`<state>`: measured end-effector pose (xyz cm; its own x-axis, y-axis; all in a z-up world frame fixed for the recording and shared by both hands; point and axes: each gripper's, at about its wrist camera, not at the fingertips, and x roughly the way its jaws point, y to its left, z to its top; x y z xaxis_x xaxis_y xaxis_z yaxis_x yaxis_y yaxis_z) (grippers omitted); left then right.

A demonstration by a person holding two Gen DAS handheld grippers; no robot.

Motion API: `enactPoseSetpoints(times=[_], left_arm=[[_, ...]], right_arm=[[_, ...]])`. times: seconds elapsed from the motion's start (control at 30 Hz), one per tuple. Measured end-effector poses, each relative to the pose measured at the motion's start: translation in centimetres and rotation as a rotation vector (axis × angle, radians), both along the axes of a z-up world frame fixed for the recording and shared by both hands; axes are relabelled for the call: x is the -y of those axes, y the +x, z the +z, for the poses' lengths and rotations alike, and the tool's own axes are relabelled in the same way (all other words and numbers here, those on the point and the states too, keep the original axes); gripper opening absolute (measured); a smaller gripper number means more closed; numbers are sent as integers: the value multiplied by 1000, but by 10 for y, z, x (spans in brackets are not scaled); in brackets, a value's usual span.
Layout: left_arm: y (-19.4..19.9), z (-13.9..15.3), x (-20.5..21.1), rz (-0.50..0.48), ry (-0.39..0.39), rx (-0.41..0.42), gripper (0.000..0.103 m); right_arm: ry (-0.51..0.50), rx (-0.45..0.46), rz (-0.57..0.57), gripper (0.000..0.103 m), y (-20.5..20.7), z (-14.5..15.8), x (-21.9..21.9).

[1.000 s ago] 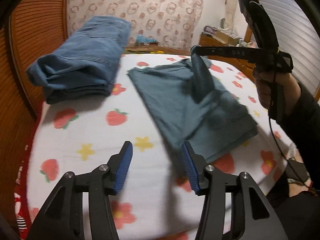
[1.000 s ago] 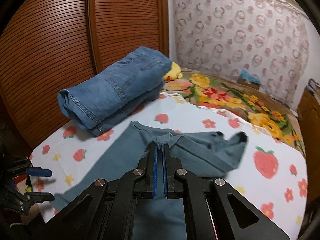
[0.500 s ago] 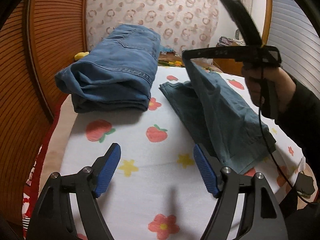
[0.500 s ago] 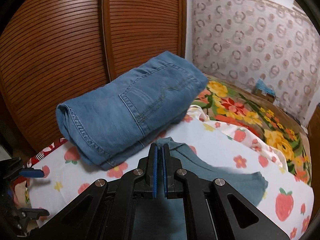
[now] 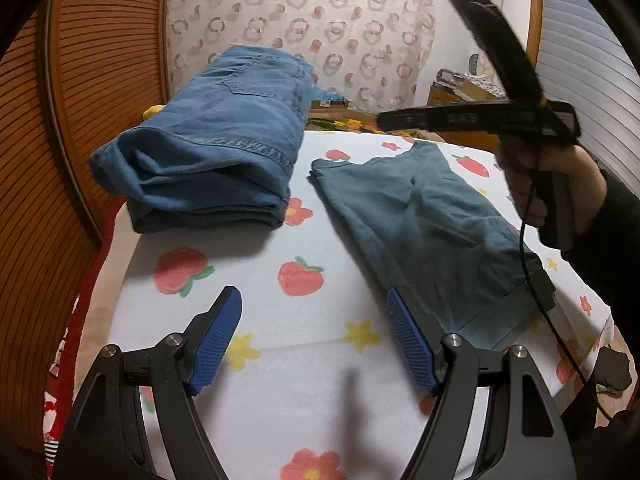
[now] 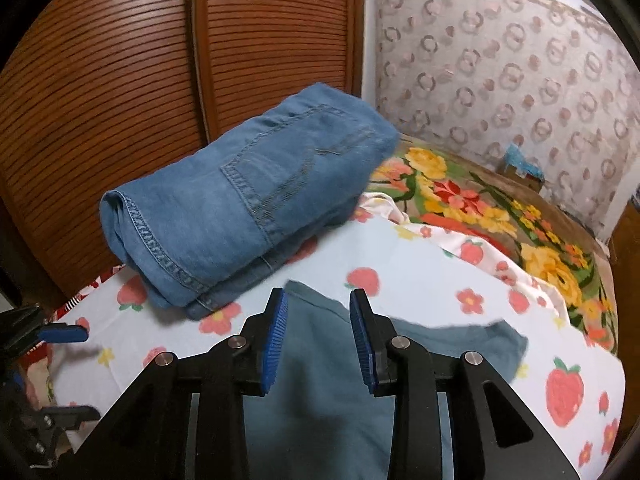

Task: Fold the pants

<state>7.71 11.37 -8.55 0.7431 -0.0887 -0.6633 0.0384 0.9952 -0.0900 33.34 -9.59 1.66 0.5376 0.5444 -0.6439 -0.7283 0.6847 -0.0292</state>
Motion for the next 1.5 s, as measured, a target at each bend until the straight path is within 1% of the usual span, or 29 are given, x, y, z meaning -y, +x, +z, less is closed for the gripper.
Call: enactPoseSetpoints(times=[0.17,0.27,0.4,0.6,0.77,0.8,0.93,1.03,1.13,1.27,1.5], left_arm=[[8,0,14,-27,3,-2,76],[11,1,24,-41,3,1,76],[12,4,39,-68,6,8,76],[14,-1,56,-102,17,-5,76],[15,-2,66,-114,19,-11,76],[14,-1,68,-118,20,-10,76],[10,6,80,-135,28,5,76],[8,12,87,-147,35,15,76],[6,17,94,-158,42,24,76],[4,20,102,-171,49,30,76],[2,15,110,-184,59,9,76]], right_arm=[[18,-12,-59,35,-21,1,41],[20,1,-95,35,-40,4,65],[29,41,-135,35,-72,12,84],[90,71,-180,35,-129,17,120],[85,96,-210,35,-168,14,136],[83,110,-212,35,-172,13,132],[97,190,-247,35,-203,29,145],[94,276,-274,36,-228,42,153],[97,318,-293,36,-247,53,157],[101,300,-296,35,-258,46,153],[120,177,-261,35,-249,9,142]])
